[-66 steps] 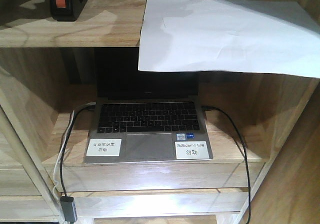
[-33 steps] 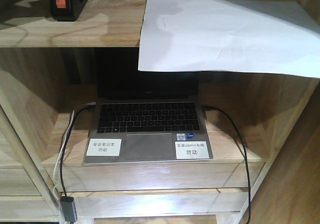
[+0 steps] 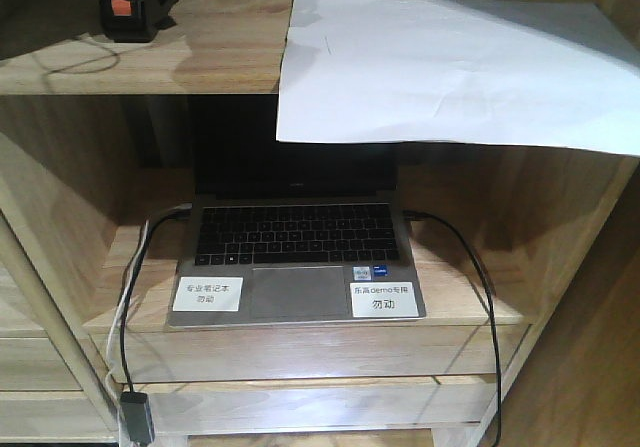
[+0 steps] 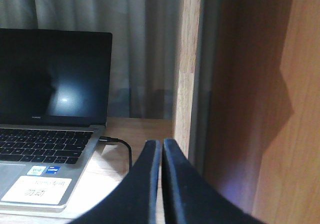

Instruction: Grab stapler and paper to desk for stapling

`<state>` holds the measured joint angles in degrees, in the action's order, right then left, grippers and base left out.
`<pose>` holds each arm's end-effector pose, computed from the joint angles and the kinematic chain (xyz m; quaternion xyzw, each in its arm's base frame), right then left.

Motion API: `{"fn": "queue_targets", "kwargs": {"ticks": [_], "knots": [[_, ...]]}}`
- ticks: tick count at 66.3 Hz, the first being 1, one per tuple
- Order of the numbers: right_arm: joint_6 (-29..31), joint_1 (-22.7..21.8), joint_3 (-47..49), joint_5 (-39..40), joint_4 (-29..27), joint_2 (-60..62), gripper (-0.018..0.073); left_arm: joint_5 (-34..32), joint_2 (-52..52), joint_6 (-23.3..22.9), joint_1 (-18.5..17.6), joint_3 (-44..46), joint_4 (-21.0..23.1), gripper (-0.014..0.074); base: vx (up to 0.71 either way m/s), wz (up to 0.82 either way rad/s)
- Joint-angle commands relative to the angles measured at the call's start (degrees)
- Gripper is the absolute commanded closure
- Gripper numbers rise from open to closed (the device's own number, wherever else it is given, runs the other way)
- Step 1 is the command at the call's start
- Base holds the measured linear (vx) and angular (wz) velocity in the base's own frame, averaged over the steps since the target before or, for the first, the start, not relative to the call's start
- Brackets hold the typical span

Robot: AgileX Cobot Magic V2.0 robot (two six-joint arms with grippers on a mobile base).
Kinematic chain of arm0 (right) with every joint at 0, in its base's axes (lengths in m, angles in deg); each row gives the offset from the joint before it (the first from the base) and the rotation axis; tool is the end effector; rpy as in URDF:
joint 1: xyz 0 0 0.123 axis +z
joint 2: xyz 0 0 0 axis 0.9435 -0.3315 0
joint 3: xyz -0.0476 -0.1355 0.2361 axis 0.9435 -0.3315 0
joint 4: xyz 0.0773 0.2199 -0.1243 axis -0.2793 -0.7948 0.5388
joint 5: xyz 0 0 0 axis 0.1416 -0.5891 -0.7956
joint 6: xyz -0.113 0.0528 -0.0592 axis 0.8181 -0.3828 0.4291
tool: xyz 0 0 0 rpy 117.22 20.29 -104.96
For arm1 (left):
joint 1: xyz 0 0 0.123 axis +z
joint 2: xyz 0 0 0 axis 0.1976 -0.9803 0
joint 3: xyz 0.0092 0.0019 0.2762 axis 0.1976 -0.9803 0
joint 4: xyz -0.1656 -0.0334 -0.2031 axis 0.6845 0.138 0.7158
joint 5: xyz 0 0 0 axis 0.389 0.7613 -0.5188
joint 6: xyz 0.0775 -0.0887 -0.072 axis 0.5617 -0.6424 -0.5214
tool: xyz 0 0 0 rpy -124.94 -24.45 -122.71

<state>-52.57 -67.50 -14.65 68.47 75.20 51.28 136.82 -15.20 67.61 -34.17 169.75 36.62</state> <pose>0.1251 0.0061 0.1988 -0.0339 0.7039 0.0013 0.7095 0.4129 -0.1503 0.4287 0.0824 0.8623 -0.0617 0.4958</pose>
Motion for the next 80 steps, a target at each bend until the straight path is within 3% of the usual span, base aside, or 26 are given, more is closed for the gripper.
{"fn": "queue_targets", "kwargs": {"ticks": [1, 11, 27, 41, 47, 54, 66, 80], "knots": [[0.11, -0.27, -0.22, 4.39, 0.25, 0.79, 0.0568, -3.08, 2.52, -0.44, -0.02, 1.78, -0.41, 0.0311, 0.00, 0.00], [0.11, -0.27, -0.22, 4.39, 0.25, 0.79, 0.0568, -4.04, 3.23, -0.34, -0.02, 1.78, -1.77, 0.0607, 0.00, 0.00], [0.11, -0.27, -0.22, 4.39, 0.25, 0.79, 0.0568, -8.17, 7.17, -0.40, -0.11, 1.72, -2.34, 0.0604, 0.00, 0.00], [0.11, -0.27, -0.22, 4.39, 0.25, 0.79, 0.0568, -4.45, 11.93, -0.35, -0.09, 0.31, -2.34, 0.0604, 0.00, 0.00], [0.11, -0.27, -0.22, 4.39, 0.25, 0.79, 0.0568, -7.05, 15.68, -0.35, -0.65, -5.48, -2.28, 0.0604, 0.00, 0.00], [0.11, -0.27, -0.22, 4.39, 0.25, 0.79, 0.0568, -14.72, 22.15, -0.57, -2.02, -16.09, -2.28, 0.0604, 0.00, 0.00], [0.11, -0.27, -0.22, 4.39, 0.25, 0.79, 0.0568, -25.40, 36.06, -0.31, -4.17, -34.95, 1.23, 0.0604, 0.00, 0.00], [0.11, -0.27, -0.22, 4.39, 0.25, 0.79, 0.0568, -23.15, 49.20, 2.36, -5.87, -47.24, 2.01, 0.0604, 0.00, 0.00]]}}
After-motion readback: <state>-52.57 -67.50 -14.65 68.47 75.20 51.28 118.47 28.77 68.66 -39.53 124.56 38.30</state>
